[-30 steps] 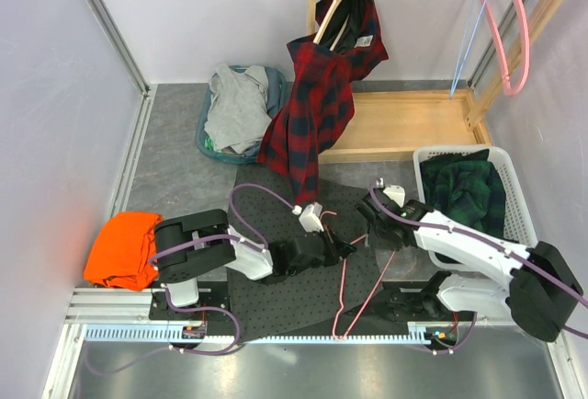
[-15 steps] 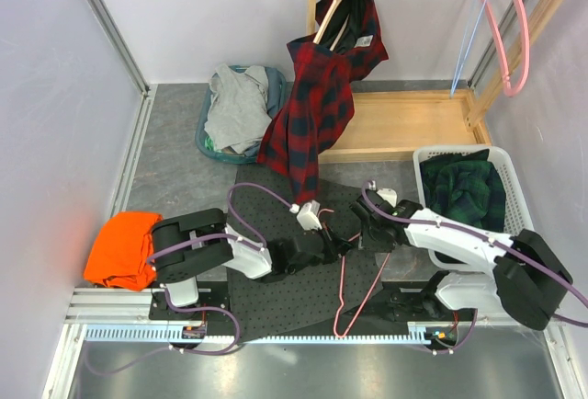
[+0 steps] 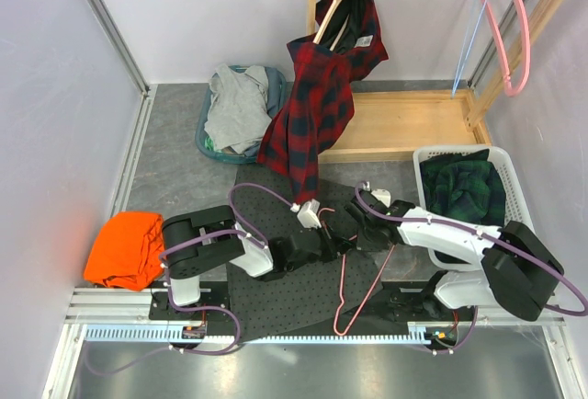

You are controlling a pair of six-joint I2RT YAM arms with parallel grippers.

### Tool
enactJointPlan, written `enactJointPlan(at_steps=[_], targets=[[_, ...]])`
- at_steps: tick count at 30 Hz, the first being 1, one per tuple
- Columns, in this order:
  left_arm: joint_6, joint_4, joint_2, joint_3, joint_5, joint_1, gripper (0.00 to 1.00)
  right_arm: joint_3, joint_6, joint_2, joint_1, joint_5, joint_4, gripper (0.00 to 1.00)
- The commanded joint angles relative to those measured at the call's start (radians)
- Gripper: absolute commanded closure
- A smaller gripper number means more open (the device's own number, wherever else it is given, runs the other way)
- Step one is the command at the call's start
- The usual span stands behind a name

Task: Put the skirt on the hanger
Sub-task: Hang the skirt on the hanger.

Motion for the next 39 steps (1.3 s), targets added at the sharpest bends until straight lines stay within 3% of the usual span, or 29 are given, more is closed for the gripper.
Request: enactJointPlan(at_steps=[1, 21, 33, 35, 37, 39], targets=[[0.041, -0.095, 0.005, -0.027, -0.035, 0.009, 0.98, -0.018, 0.02, 0.003, 0.017, -0.008, -0.01, 1.0], [0.179, -0.207, -0.019, 0.044, -0.037, 0.006, 0.98, 0.242, -0.016, -0.102, 0.024, -0.019, -0.122, 1.0], [0.225, -0.125, 0.054, 0.09, 0.146, 0.007, 0.98, 0.317, -0.042, -0.059, 0.024, 0.012, -0.11, 1.0], [0.218, -0.134, 0.054, 0.085, 0.134, 0.006, 0.98, 0.296, -0.033, -0.066, 0.022, 0.018, -0.121, 0.92], [0.215, -0.16, 0.048, 0.085, 0.114, 0.006, 0.98, 0.265, -0.025, -0.094, 0.024, 0.024, -0.131, 0.7], [0.216, -0.186, 0.036, 0.084, 0.086, 0.007, 0.98, 0.233, -0.013, -0.129, 0.022, 0.023, -0.141, 0.58]])
